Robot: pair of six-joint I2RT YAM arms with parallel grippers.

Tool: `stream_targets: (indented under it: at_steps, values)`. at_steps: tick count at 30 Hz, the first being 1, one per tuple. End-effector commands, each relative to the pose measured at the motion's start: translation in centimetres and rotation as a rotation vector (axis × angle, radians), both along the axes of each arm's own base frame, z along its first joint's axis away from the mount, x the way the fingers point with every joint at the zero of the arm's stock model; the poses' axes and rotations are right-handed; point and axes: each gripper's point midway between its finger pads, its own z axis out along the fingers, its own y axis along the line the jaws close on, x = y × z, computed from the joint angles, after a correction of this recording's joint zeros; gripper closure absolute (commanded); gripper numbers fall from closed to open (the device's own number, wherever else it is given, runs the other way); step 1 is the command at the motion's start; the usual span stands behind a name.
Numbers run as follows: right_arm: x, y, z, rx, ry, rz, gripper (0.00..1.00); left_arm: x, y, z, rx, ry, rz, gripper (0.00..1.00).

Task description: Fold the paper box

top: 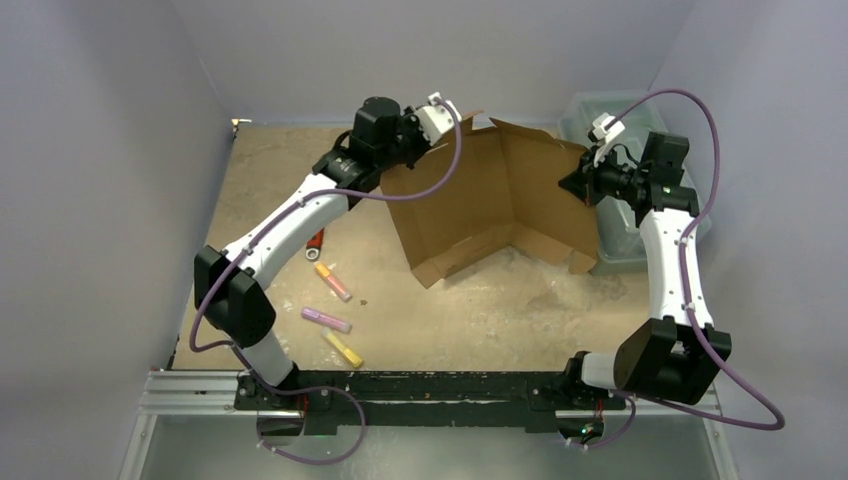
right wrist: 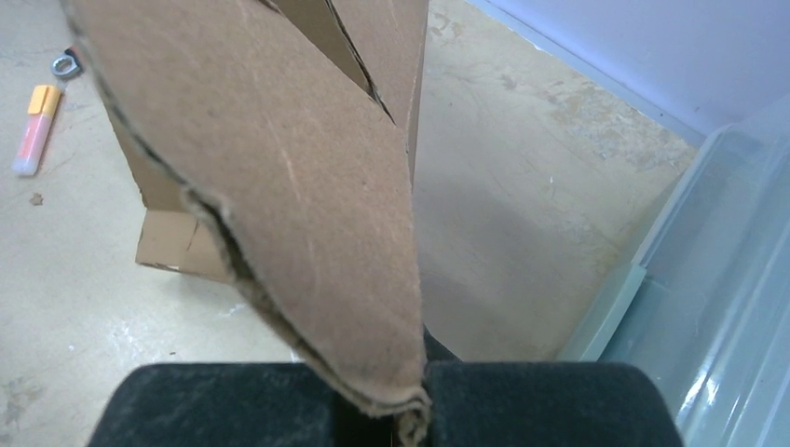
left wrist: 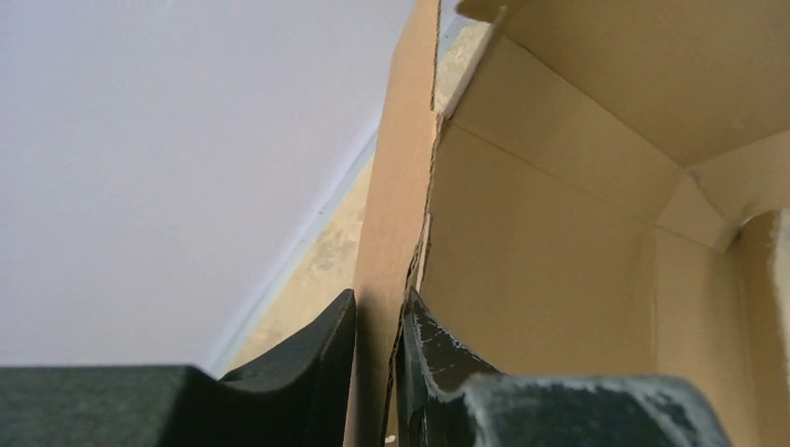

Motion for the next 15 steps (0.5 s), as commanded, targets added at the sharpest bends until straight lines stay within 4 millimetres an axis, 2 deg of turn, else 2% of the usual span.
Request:
stream_targets:
  at_steps: [1,9,12,15]
  values:
    - [-0.6,0.6,1.3,-0.015,-0.068,0.039,1.00,1.0,1.4,1.6,-0.227,0.162,0.023,0.80]
    - [-1.0,1.4,2.2,-0.007,-0.101,0.088,1.00,1.9,3.0,1.7,-0.376,0.330,-0.052,0.79]
    - [-0.8,1.6,2.6,-0.004,-0.104,0.089,1.00,1.7,3.1,2.1,-0.433,0.367,-0.105,0.79]
    - [-0.6,1.7,3.0,-0.002,-0.101,0.079,1.00,1.3,3.3,1.6,-0.420,0.369,-0.123,0.74]
